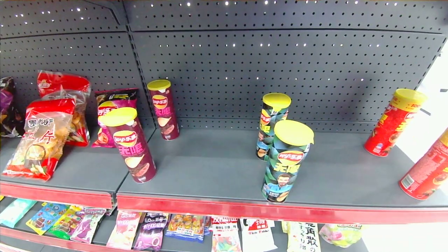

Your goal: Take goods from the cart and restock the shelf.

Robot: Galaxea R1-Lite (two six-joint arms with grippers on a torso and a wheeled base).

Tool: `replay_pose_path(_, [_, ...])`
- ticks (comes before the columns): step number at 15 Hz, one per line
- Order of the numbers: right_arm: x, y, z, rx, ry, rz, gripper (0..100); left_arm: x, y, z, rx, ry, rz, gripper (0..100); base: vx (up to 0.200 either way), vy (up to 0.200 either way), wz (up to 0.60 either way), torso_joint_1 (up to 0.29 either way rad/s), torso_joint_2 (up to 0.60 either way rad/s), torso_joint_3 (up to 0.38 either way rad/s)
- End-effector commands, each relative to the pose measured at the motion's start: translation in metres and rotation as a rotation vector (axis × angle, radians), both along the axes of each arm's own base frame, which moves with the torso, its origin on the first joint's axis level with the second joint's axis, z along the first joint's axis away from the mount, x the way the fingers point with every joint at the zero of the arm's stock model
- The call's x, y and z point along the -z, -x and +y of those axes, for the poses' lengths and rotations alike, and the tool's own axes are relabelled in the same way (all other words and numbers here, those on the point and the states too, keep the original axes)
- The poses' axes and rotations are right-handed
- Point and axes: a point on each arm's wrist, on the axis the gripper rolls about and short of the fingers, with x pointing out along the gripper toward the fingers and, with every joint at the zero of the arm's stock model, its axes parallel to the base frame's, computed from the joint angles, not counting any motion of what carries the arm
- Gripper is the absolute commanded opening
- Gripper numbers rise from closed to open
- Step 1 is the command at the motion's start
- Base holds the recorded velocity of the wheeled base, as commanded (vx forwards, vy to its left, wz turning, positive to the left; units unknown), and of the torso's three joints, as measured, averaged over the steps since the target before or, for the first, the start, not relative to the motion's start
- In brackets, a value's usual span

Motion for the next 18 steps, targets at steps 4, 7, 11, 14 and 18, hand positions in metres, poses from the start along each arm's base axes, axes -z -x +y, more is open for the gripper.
replay_pose_path(4, [-0.072, -0.001, 0.002, -0.131, -0.057, -0.068, 100, 0.005, 0.000, -0.002, 0.066, -0.169, 0.028, 100, 0.000, 0.000, 0.00, 0.000, 0.00, 0.000])
replay_pose_path(7, [-0.127, -0.019, 0.002, -0.211, -0.045, -0.051, 100, 0.008, 0.001, -0.001, -0.055, -0.099, 0.069, 100, 0.000, 0.000, 0.00, 0.000, 0.00, 0.000])
replay_pose_path(11, [-0.135, -0.107, 0.014, -0.249, 0.149, 0.277, 100, 0.009, 0.006, -0.001, -0.024, -0.113, -0.003, 100, 0.000, 0.000, 0.00, 0.000, 0.00, 0.000])
replay_pose_path(14, [-0.121, -0.146, 0.022, -0.263, 0.176, 0.437, 100, 0.009, 0.006, -0.001, -0.024, -0.111, -0.003, 100, 0.000, 0.000, 0.00, 0.000, 0.00, 0.000])
replay_pose_path(18, [-0.091, -0.185, 0.049, -0.326, 0.268, 0.639, 100, 0.009, 0.006, -0.001, -0.024, -0.113, -0.003, 100, 0.000, 0.000, 0.00, 0.000, 0.00, 0.000])
